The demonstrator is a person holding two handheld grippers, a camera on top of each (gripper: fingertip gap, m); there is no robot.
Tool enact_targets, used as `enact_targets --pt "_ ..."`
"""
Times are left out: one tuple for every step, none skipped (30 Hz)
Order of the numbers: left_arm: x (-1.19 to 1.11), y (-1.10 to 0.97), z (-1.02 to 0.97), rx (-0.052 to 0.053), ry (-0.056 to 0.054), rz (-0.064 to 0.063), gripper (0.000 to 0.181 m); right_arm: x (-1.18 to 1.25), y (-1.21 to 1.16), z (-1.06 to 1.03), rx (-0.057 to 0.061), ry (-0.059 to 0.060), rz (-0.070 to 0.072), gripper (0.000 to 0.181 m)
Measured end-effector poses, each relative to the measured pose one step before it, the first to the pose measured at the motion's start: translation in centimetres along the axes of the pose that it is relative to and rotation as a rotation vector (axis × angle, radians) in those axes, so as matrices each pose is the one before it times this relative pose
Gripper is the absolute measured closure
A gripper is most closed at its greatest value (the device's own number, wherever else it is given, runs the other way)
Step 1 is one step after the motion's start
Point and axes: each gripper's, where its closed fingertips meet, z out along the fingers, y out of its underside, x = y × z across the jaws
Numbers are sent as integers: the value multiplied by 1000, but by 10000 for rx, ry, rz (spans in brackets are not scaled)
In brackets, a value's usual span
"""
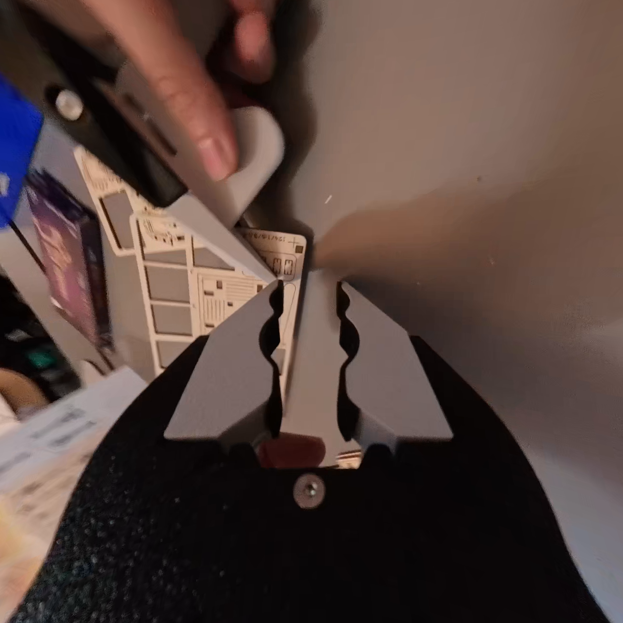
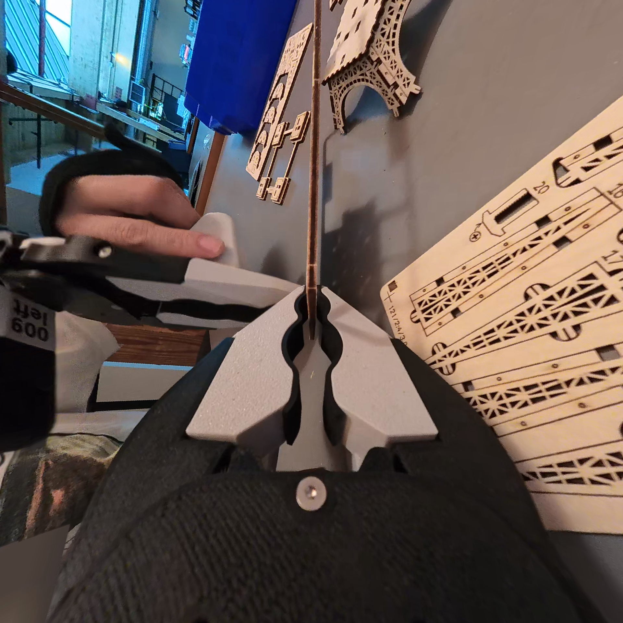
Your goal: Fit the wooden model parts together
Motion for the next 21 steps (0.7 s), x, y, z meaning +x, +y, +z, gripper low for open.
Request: enact_targets --pt "-94 88 -115 109 -17 -953 153 -10 12 8 -6 -10 1 180" --pt "-223 155 -54 126 -148 -966 153 2 4 -2 -3 2 0 180" --pt "-126 2 -90 292 -140 -907 152 1 5 7 -4 2 -2 180" --pt "-577 -67 -143 349 -452 -970 152 -4 13 11 -11 -1 -6 180" --pt "-876 -17 -132 282 -621 -1032 150 -8 23 19 -12 -1 -12 180" --pt "-263 -120 -56 306 -173 -963 145 3 13 6 -13 8 -11 180" --pt "-144 -98 -28 270 -51 -947 146 9 25 33 -22 20 -33 180" --pt "-340 62 49 137 -157 -885 145 -4 30 23 -26 20 -44 180" --pt "163 21 104 116 174 -682 142 -1 11 11 -7 15 -31 180" --pt "215 38 120 81 173 -551 144 2 28 12 -9 14 -32 180" --pt "0 93 138 35 -5 -359 144 -3 19 11 -6 17 -30 180" --pt "-7 -2 130 89 -26 -187 144 0 16 8 -10 18 -28 180" --pt "-246 -237 52 223 -172 -208 141 -1 36 28 -21 24 -35 180" --pt "-301 -266 29 235 -201 -148 138 8 32 17 -24 22 -42 180" --pt "-197 -57 71 81 -147 -18 135 2 22 24 -20 16 -26 180" --pt "-107 97 154 -40 -113 53 131 2 18 6 -11 10 -11 180" --pt "163 76 136 -30 19 130 128 22 7 14 -7 18 -5 180" --pt "150 -38 63 33 -25 208 125 26 -12 0 5 22 -4 180" --pt "7 -47 4 26 -129 316 124 -4 8 -6 -3 0 -12 180" --pt "-163 -117 -24 62 -242 381 119 5 35 23 -26 12 -26 180" --pt "-167 -106 -28 36 -250 404 115 -6 64 20 -54 27 -74 180"
